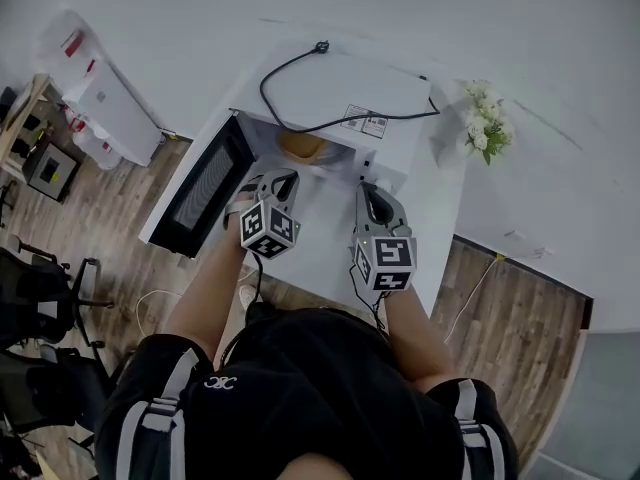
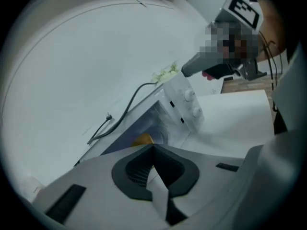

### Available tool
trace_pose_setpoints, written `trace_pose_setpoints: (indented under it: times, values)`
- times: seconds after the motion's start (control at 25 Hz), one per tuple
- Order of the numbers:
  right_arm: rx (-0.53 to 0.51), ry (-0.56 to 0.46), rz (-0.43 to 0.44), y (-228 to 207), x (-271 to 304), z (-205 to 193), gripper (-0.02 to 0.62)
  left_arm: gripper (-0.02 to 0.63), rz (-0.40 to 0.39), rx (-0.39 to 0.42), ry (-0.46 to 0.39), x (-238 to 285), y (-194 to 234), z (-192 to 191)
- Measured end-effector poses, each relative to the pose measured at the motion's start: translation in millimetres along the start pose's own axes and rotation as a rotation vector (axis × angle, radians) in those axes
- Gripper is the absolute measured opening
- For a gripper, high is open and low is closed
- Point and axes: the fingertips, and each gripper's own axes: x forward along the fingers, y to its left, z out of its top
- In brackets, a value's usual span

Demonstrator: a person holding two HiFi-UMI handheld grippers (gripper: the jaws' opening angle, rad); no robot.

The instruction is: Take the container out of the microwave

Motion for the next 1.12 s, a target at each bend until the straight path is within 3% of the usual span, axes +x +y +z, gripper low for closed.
trace_pose_setpoints:
  times: [0.24, 0.36, 0.6, 0.92, 1.12]
  values:
    - [0.003, 0.025, -0.042, -3, 7, -8, 0.005, 0.020, -0.103, 0.140, 0.095, 44, 0, -23]
    - [0.001, 0.040, -0.074, -8, 9, -11, 0.005, 0.111, -0.176, 0.167, 0.129, 67, -4, -31]
    - [0.010, 0.067, -0.128, -18, 3, -17, 0.006, 0.114, -0.225, 0.280, 0.194, 106, -1, -50]
    - [-0.008, 0.102, -0.178, -29, -6, -27, 0.006, 0.123, -0.376, 0.418, 0.300, 132, -6, -79]
    - [-0.005, 0.112, -0.190, -34, -11, -32, 0.006, 0.067, -0.430, 0.512, 0.330, 136, -7, -82]
